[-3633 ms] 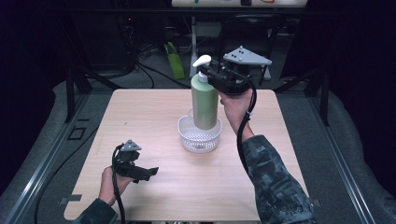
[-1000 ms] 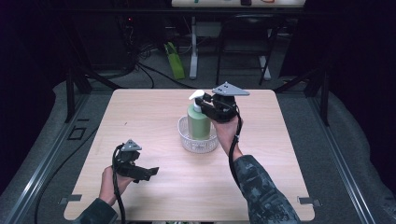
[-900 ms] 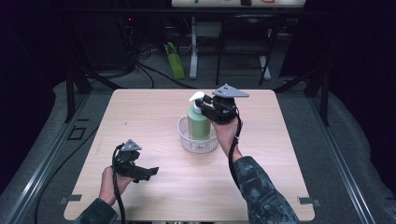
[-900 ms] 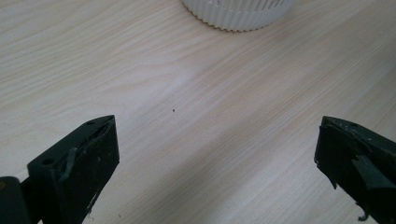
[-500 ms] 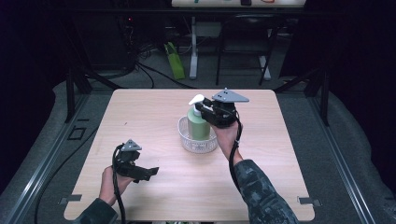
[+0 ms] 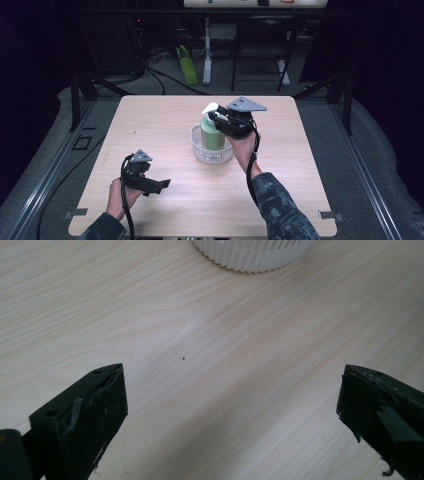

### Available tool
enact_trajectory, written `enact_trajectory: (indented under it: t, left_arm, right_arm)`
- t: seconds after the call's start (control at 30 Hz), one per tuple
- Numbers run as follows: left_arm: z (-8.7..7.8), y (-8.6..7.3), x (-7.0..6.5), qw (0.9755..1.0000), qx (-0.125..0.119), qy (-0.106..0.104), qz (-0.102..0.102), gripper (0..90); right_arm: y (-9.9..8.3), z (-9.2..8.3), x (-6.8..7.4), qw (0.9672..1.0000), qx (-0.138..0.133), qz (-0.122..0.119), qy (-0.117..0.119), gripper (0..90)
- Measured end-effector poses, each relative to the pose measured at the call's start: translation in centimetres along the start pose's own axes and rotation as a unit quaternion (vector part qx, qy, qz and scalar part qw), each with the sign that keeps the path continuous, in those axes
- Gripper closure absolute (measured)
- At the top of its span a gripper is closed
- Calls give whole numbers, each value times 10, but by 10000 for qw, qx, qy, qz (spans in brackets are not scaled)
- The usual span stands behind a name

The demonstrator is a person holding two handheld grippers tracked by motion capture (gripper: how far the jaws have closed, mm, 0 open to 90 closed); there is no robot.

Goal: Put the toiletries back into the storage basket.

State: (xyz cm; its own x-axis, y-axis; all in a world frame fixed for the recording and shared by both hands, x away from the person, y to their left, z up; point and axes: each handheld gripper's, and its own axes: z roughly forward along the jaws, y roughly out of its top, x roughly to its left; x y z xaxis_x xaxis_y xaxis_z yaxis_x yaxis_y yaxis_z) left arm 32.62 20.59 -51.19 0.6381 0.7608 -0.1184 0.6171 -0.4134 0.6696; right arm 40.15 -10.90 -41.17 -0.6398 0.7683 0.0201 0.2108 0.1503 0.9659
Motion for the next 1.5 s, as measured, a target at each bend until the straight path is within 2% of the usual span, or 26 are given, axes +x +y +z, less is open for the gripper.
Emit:
enact_trajectory:
  t: [0.1,0.13,0.17,0.2,0.23,0.27,0.3,0.33,0.37,0.4,0.43,0.47,0.57,0.7,0.73,0.9,0.93,1.1,1.27,1.3,1.33,1.37,1.43,1.47,1.5]
  left_arm:
    - [0,0,0,10000,17,-12,4,0]
    - [0,0,0,10000,19,-12,6,0]
    - [0,0,0,10000,19,-12,6,0]
    - [0,0,-1,10000,31,-10,13,0]
    - [0,0,-1,10000,31,-10,13,0]
    - [0,0,-1,10000,26,-14,9,0]
    - [0,0,-1,10000,26,-12,10,0]
    - [0,0,-1,10000,30,-11,15,0]
    - [0,0,-1,10000,30,-11,15,0]
    - [0,0,-1,10000,27,-13,11,0]
    - [0,0,-1,10000,27,-13,11,0]
    - [0,0,0,10000,35,-12,17,0]
    - [1,-1,0,10000,35,0,13,0]
    - [1,-1,0,10000,38,-9,14,0]
    - [1,-1,0,10000,40,-6,11,0]
    - [1,-1,0,10000,57,-6,14,0]
    - [2,-1,-1,10000,55,0,6,0]
    - [1,-1,0,9999,102,-16,-1,0]
    - [2,-1,0,9999,102,2,16,0]
    - [2,-1,0,9999,102,2,16,0]
    - [3,-1,0,10000,84,-1,3,0]
    - [3,-1,0,10000,84,-1,3,0]
    - [2,-1,-1,9999,109,-1,13,0]
    - [3,-1,-1,10000,82,23,17,0]
    - [3,-1,-1,10000,82,23,17,0]
  right_arm:
    - [1,-1,0,10000,47,33,29,564]
    - [3,-3,0,9998,143,109,-73,463]
    - [3,-3,0,9998,143,109,-73,463]
    - [4,-5,-2,9995,228,201,-43,414]
    - [4,-5,-2,9995,228,201,-43,414]
    - [6,-7,-2,9992,337,196,-62,338]
    - [7,-9,-2,9992,361,175,-75,328]
    - [8,-11,-1,9989,423,173,-107,277]
    - [8,-11,-1,9989,423,173,-107,277]
    - [11,-15,-2,9984,538,141,-78,220]
    - [11,-15,-2,9984,538,141,-78,220]
    - [13,-21,-3,9980,623,140,-30,180]
    - [15,-30,-4,9970,773,68,21,145]
    - [16,-41,-5,9964,844,-11,60,132]
    - [16,-48,-5,9958,909,-46,28,125]
    - [13,-62,-8,9949,1009,-93,-18,101]
    - [10,-69,-11,9943,1061,-77,-68,93]
    - [0,-81,-18,9923,1227,-10,-147,67]
    - [-20,-99,-27,9870,1576,46,-317,43]
    - [-20,-99,-27,9870,1576,46,-317,43]
    - [-28,-105,-31,9851,1682,105,-343,45]
    - [-28,-105,-31,9851,1682,105,-343,45]
    - [-42,-112,-35,9807,1906,139,-422,39]
    - [-47,-114,-37,9792,1975,122,-443,34]
    - [-47,-114,-37,9792,1975,122,-443,34]
